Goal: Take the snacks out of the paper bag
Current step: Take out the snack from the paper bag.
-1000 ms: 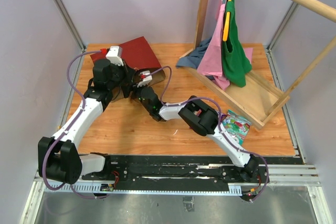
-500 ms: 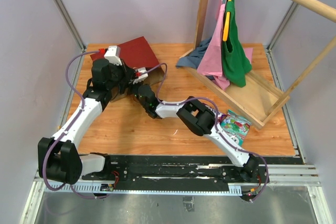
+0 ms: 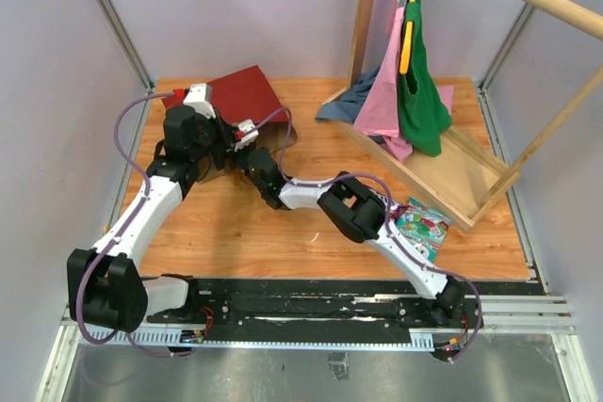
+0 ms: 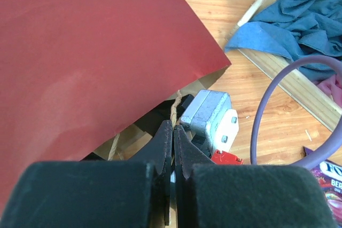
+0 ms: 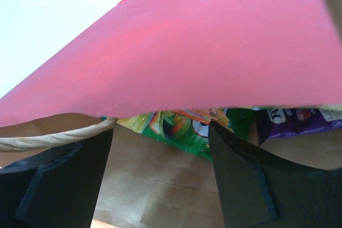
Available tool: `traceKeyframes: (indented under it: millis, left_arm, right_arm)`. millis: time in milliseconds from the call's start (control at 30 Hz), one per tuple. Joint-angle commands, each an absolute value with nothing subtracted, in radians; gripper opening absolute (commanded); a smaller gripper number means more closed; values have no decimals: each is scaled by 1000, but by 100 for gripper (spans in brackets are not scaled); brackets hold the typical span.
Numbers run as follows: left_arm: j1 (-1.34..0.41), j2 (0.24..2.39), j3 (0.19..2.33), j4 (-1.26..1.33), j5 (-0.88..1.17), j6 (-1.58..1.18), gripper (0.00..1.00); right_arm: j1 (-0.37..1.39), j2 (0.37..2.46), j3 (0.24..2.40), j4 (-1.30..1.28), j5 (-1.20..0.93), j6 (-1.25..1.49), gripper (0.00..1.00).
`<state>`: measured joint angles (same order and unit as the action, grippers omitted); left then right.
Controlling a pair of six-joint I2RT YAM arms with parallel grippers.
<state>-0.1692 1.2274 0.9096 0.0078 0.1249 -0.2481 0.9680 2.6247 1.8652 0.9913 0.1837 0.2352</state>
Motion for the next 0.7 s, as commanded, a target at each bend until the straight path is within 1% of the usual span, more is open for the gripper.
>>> traceKeyframes:
  millis: [0, 133, 200, 267, 400, 533, 667]
  left_arm:
    - [-179, 1215, 948, 36, 162, -268, 1]
    - [-179, 1209, 952, 34, 155, -274, 0]
    - [-179, 1205, 950, 36, 155, -275, 1]
    - [-179, 1201, 950, 37, 155, -275, 0]
    - [-179, 1192, 945, 44, 157, -278, 1]
    - [-179, 1192, 943, 47, 164, -279, 0]
    - [-179, 1187, 941, 45, 161, -278, 1]
  right_arm:
    - [1003, 2620, 1938, 957, 16, 28, 74]
    - [1003, 2608, 1898, 997, -4, -8, 73]
    - [998, 2586, 1843, 1043, 16, 48, 73]
    - [976, 2556, 1771, 1103, 41, 205, 72]
    - [936, 2519, 1644, 1221, 71, 535, 66]
    - [927, 2500, 1591, 1286, 131, 688, 65]
    - [894, 2555, 1617, 1326, 176, 1029, 62]
